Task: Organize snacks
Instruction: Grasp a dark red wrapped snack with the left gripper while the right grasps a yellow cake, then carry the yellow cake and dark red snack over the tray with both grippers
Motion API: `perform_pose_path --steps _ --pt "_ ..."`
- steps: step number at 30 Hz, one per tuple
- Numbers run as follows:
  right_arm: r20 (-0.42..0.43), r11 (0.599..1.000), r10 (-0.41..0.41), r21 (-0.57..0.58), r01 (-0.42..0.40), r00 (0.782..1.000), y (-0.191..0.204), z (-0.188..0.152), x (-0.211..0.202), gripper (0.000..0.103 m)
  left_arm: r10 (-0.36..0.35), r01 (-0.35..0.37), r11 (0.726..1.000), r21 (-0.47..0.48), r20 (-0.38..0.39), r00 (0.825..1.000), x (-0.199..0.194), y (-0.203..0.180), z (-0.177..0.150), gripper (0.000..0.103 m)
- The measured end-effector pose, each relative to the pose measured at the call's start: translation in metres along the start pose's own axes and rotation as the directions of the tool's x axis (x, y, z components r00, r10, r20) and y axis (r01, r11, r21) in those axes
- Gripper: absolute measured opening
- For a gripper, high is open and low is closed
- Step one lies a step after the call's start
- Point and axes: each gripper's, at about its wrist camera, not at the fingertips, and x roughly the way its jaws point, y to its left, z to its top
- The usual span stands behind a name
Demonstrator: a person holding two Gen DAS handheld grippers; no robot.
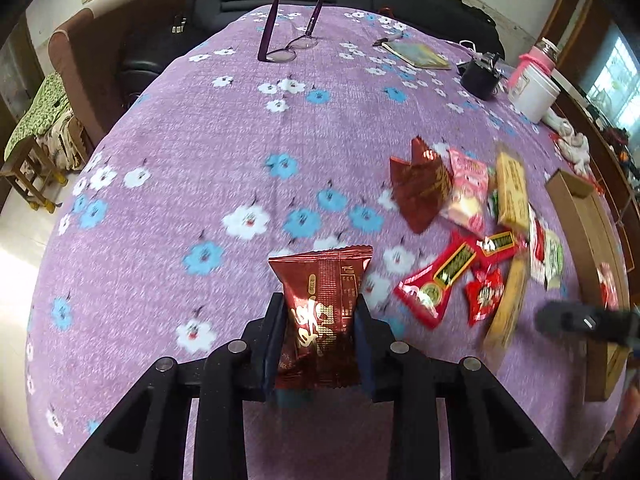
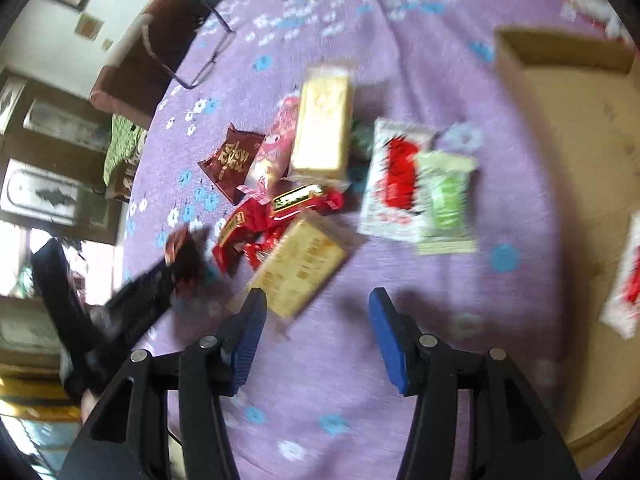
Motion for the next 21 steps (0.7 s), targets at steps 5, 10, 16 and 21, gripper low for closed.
perform_pose_path --steps 5,10,16,21 --pt "0.027 0.997 -0.026 0.076 0.024 0.999 0.01 0.011 0.016 0.062 -0.012 0.012 1.0 0.015 -0.005 1.0 -0.004 0.004 -0.007 0.033" --pt "0.035 0.981 -0.186 -0.041 0.188 0.982 0.041 0.015 0.029 0.058 -0.016 0.016 0.999 0.045 0.008 1.0 -0.005 0.004 -0.01 0.033" --pt "0.032 0.955 -0.236 -0.175 0.238 0.971 0.049 -0.007 0.027 0.031 -0.032 0.03 0.997 0.073 0.022 0.999 -0.007 0.004 -0.015 0.033" --pt "0.051 0.872 -0.349 -0.348 0.344 0.936 0.05 -0.041 0.017 0.031 -0.057 0.055 0.992 0.112 0.018 0.998 -0.015 -0.006 -0.034 0.033"
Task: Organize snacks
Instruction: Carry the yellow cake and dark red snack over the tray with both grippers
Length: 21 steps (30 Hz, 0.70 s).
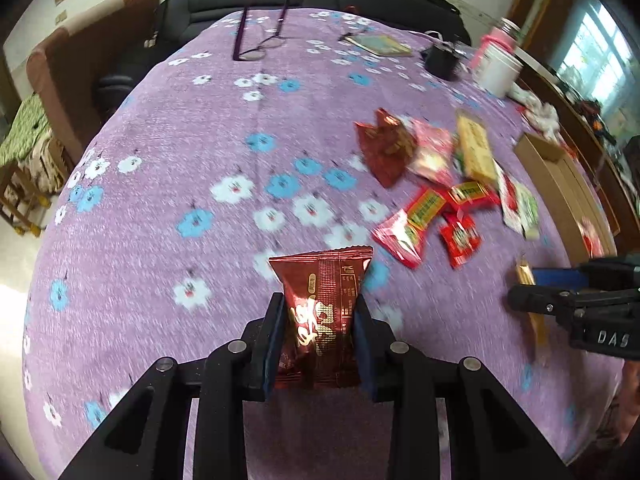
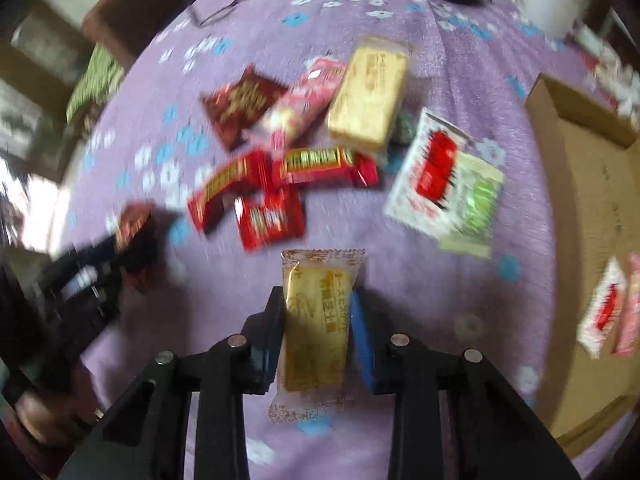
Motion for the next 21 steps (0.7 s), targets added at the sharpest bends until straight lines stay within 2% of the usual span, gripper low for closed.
perform_pose_path --steps 1,4,9,12,17,18,19,20,21 --pt "-0.009 0.999 -0.017 -0.043 0.017 1.0 0.005 -0.005 0.001 0.031 0.007 -0.007 1.0 0.012 0.005 1.0 -0.001 -0.004 -0.004 0.033" --pt "-0.004 0.996 0.02 -0.091 -0.02 1.0 0.014 -0.016 0.002 0.035 0.021 -0.022 0.998 0.052 0.014 1.0 -0.002 -0.016 -0.009 0.033" --pt "0.057 0.994 0.045 -0.098 -0.039 0.997 0.008 -0.026 -0.016 0.056 0.031 -0.032 0.998 0.05 0.011 0.999 -0.001 -0.019 -0.007 0.033" --pt "0.05 0.993 0.078 -0.088 -0.074 0.996 0.001 -0.03 -0.018 0.056 0.044 -0.045 0.997 0.056 0.018 0.999 0.0 -0.02 -0.008 0.033" --pt "0.024 0.991 0.082 -0.11 -0.079 0.996 0.008 -0.039 -0.008 0.056 0.06 -0.061 0.997 0.038 0.026 0.998 0.0 -0.024 -0.01 0.033" --pt "0.021 0.99 0.07 -0.123 -0.067 0.997 0.01 -0.042 -0.005 0.054 0.059 -0.06 0.998 0.033 0.025 0.998 -0.001 -0.025 -0.01 0.032" --pt "0.019 0.989 0.055 -0.135 -0.052 0.998 0.013 -0.041 -0.003 0.047 0.061 -0.062 0.998 0.03 0.026 0.998 -0.002 -0.026 -0.011 0.031" --pt "0.017 0.988 0.03 -0.15 -0.028 0.999 0.015 -0.045 -0.001 0.033 0.061 -0.061 0.998 0.027 0.027 0.998 -0.002 -0.027 -0.012 0.031" --pt "0.027 0.988 0.031 -0.152 -0.027 0.999 0.015 -0.046 -0.002 0.032 0.059 -0.06 0.998 0.025 0.025 0.998 -0.003 -0.029 -0.012 0.031"
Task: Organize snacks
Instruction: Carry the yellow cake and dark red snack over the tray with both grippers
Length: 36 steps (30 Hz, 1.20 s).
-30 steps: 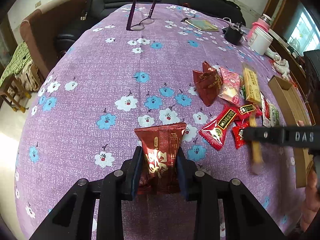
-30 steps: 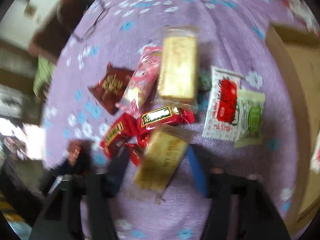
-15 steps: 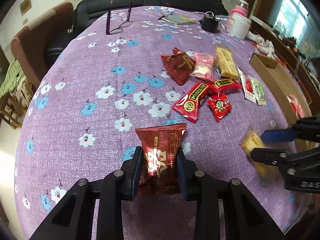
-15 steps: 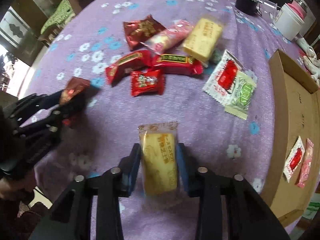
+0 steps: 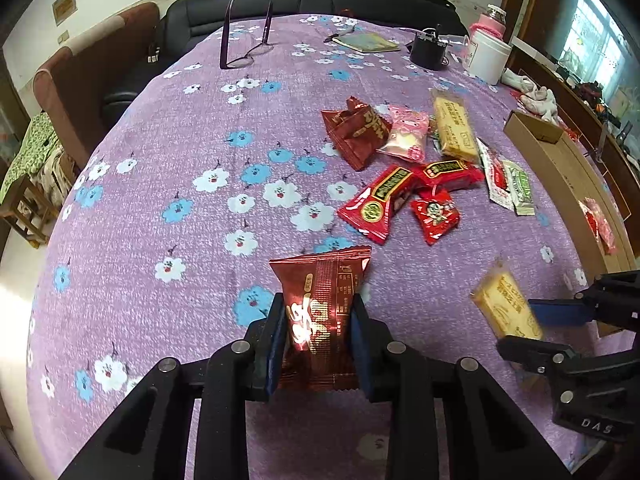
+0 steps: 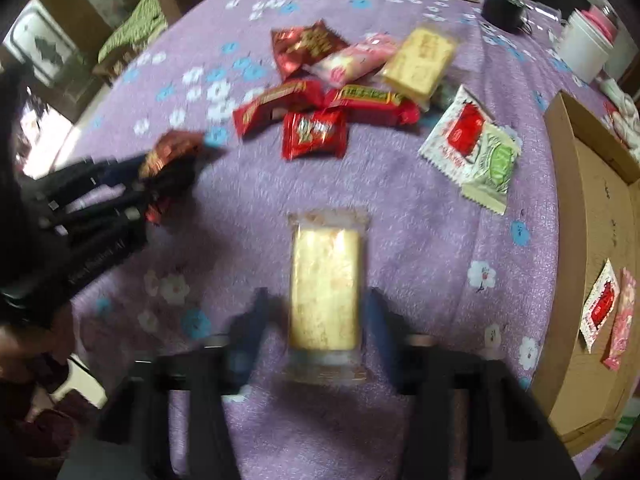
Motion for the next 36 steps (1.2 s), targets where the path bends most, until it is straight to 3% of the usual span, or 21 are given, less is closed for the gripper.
perform_pose_path --steps 11,16,36 --pt "0.145 0.995 0.019 0.092 -0.033 0.989 -0.04 -0.02 -0.045 0.032 0.0 -0.001 0.999 0.039 0.04 0.999 -0.02 -0.032 0.006 0.03" --pt "0.166 0.99 0.016 0.133 -0.038 0.986 -0.057 -0.015 -0.051 0.032 -0.008 0.002 0.995 0.097 0.062 0.998 -0.028 -0.06 0.015 0.03" --pt "0.217 0.95 -0.049 0.311 -0.022 0.975 -0.139 -0.061 -0.084 0.032 -0.084 0.059 0.957 0.285 0.076 0.994 -0.034 -0.162 0.037 0.03"
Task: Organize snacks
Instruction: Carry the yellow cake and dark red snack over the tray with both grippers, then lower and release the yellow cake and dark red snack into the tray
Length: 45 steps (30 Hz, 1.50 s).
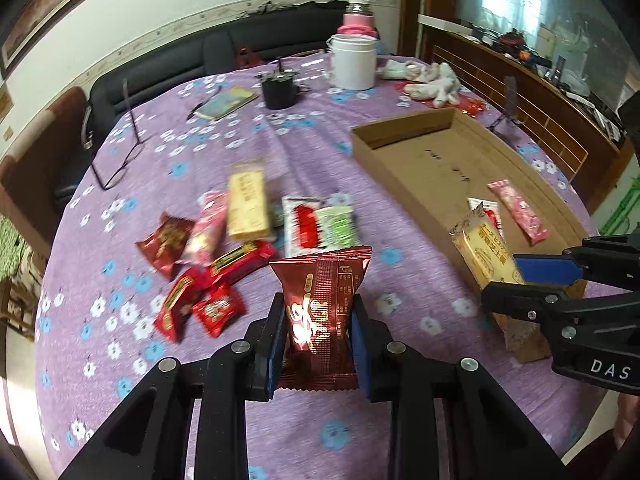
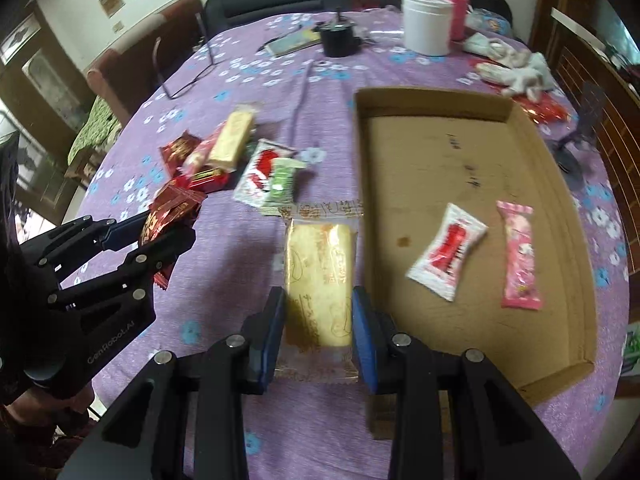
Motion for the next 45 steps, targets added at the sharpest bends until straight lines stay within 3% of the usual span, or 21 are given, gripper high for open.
perform_pose_path --steps 14,25,37,45 --pt "-0.005 0.98 -0.07 0.188 0.069 0.998 -0.082 -0.015 -0.014 0.032 -0.142 0.143 0.988 0.057 -0.015 0.99 0.011 -0.068 0.027 0.03" --pt "-0.012 0.946 -0.097 0.308 0.096 0.995 -0.131 -0.025 -0.018 0.032 -0.297 0.311 0.942 0.126 -0.114 0.948 0.034 -0.141 0.035 0.03" --pt "-0.038 0.942 -0.062 0.327 0.071 0.997 -0.145 -0.023 -0.007 0.032 -0.309 0.334 0.931 0.148 -0.171 0.936 0.051 -0.164 0.025 0.03" --pt "-0.058 0.943 -0.051 0.327 0.068 0.997 -0.148 -0.023 0.0 0.032 -0.281 0.311 0.934 0.176 -0.176 0.943 0.056 -0.17 0.021 0.03"
